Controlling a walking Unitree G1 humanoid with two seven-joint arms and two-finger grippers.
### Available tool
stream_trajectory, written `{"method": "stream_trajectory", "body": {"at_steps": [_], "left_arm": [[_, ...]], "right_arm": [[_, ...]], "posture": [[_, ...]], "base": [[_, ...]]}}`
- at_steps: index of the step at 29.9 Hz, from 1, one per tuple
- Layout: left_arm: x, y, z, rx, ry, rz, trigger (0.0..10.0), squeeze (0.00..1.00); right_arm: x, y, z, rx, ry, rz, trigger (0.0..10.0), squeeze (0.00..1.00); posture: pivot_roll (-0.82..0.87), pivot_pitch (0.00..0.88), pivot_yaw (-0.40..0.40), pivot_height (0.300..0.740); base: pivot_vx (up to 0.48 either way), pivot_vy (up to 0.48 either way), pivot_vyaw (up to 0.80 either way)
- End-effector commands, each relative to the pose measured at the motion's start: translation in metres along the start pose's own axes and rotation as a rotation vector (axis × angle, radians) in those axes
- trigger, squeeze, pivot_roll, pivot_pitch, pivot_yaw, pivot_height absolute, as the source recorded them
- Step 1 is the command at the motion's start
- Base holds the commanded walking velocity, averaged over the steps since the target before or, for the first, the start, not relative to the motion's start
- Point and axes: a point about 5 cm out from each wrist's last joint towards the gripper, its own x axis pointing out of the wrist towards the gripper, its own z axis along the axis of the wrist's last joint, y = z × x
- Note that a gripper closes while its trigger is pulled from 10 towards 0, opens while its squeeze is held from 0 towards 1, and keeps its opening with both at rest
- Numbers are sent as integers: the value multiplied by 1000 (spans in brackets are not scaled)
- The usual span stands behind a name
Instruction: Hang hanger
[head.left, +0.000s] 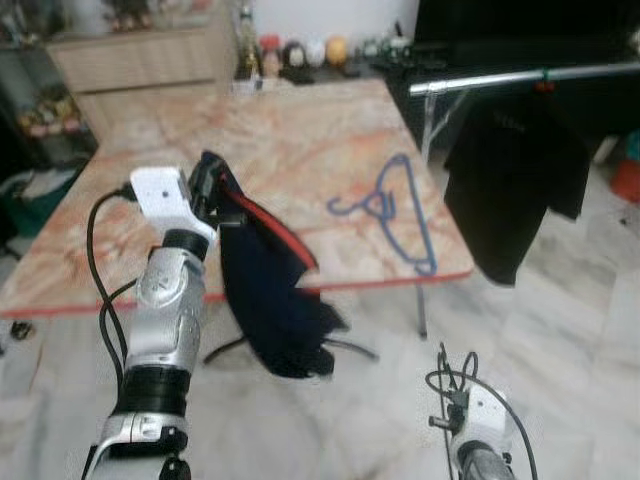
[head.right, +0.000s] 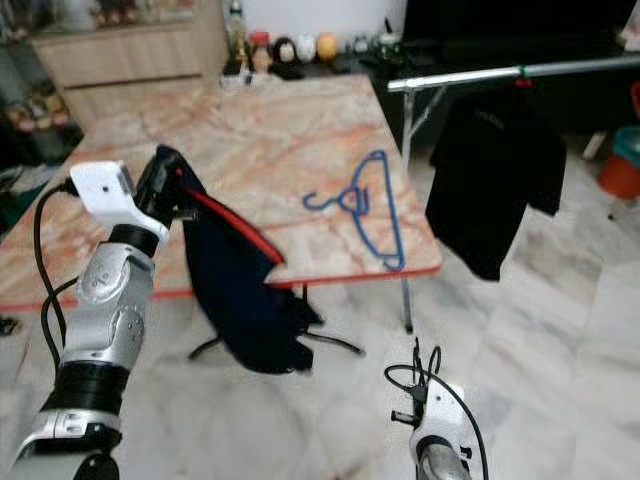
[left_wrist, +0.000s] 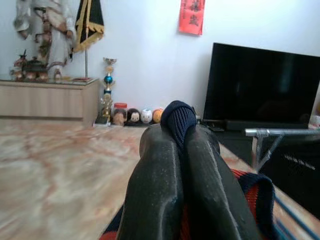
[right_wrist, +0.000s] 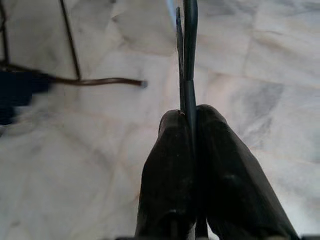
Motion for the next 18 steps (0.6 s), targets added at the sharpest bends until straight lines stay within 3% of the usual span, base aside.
{"method": "stream_trajectory", "body": {"at_steps": [1, 6, 18], "left_arm": [[15, 12, 22, 11, -77, 37, 10000, 0], [34, 27, 44, 47, -124, 62, 10000, 0], [50, 34, 60, 64, -182, 91, 10000, 0]], "right_arm": [[-1, -3, -4, 0, 21, -14, 10000, 0], [1, -3, 0, -2, 21, -11, 10000, 0], [4, -6, 10, 0, -1, -6, 10000, 0]], "posture": [[58, 0, 54, 740], [63, 0, 57, 740], [66, 0, 61, 740]], "base": [[480, 0, 0], [480, 0, 0], [480, 0, 0]]}}
